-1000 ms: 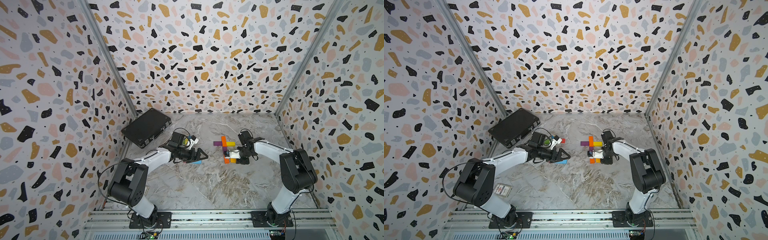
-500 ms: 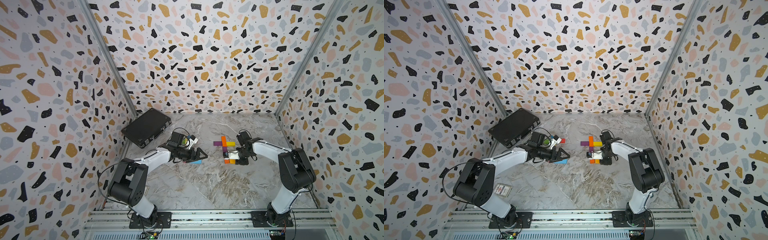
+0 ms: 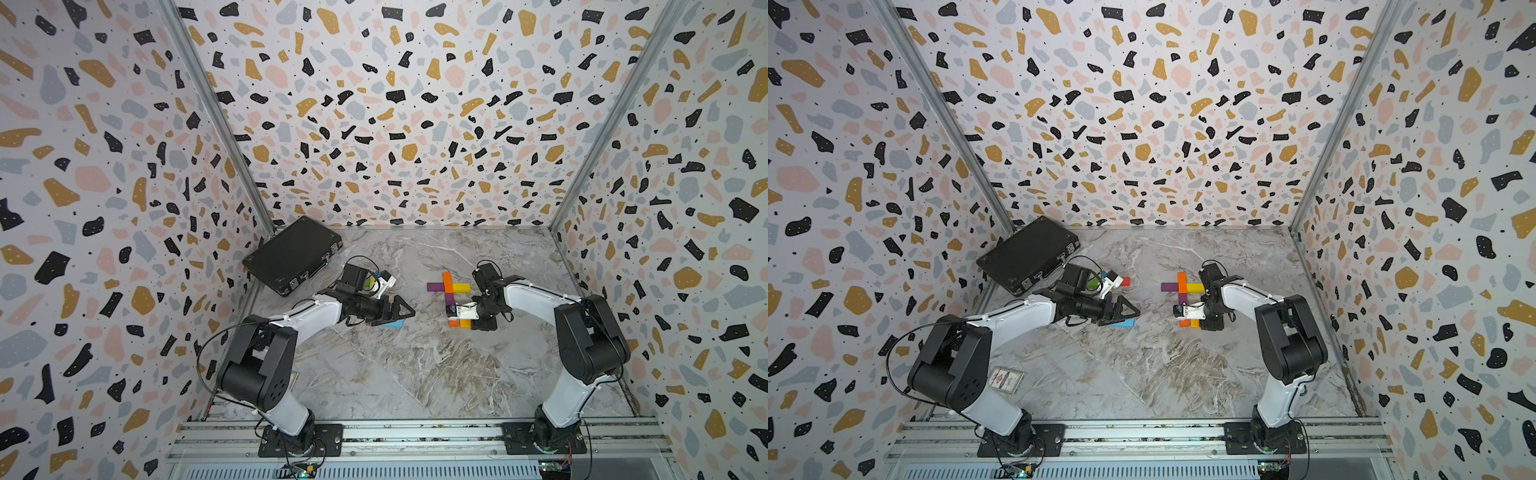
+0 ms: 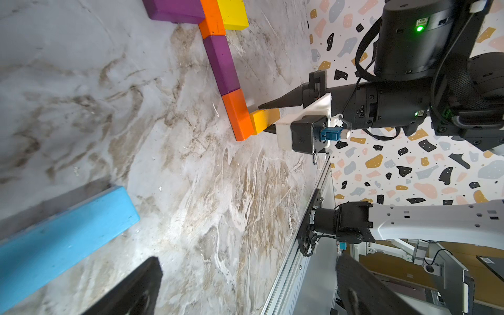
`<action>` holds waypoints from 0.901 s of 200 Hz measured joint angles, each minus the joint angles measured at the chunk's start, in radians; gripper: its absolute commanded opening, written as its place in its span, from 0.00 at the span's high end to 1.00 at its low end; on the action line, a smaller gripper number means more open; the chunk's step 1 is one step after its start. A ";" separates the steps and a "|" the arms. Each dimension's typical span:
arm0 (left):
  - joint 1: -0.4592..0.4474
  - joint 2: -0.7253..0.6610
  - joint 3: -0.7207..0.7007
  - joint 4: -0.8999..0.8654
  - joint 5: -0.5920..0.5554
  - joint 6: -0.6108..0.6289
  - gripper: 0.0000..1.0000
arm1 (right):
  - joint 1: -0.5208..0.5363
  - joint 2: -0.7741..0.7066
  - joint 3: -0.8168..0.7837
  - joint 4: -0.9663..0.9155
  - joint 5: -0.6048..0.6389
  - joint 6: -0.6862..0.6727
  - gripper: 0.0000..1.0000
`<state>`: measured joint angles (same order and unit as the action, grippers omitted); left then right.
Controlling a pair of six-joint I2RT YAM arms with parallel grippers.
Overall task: Assemble the letter t with building blocks
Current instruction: Assemble the building block at the center of the board.
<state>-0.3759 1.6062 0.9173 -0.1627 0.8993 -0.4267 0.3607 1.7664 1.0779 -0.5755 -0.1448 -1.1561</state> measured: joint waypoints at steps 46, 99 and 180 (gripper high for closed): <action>0.000 0.000 0.000 0.000 0.000 0.000 0.01 | 0.000 0.004 0.004 -0.002 0.000 0.000 0.82; 0.001 0.000 0.000 0.000 0.000 0.000 0.00 | 0.001 0.008 0.008 -0.001 0.000 0.000 0.82; 0.002 0.000 0.000 0.000 0.000 0.000 0.00 | 0.001 0.025 0.029 -0.010 0.000 0.000 0.82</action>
<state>-0.3740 1.6062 0.9173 -0.1631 0.8989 -0.4263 0.3614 1.7912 1.1065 -0.5858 -0.1452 -1.1561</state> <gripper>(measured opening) 0.995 0.343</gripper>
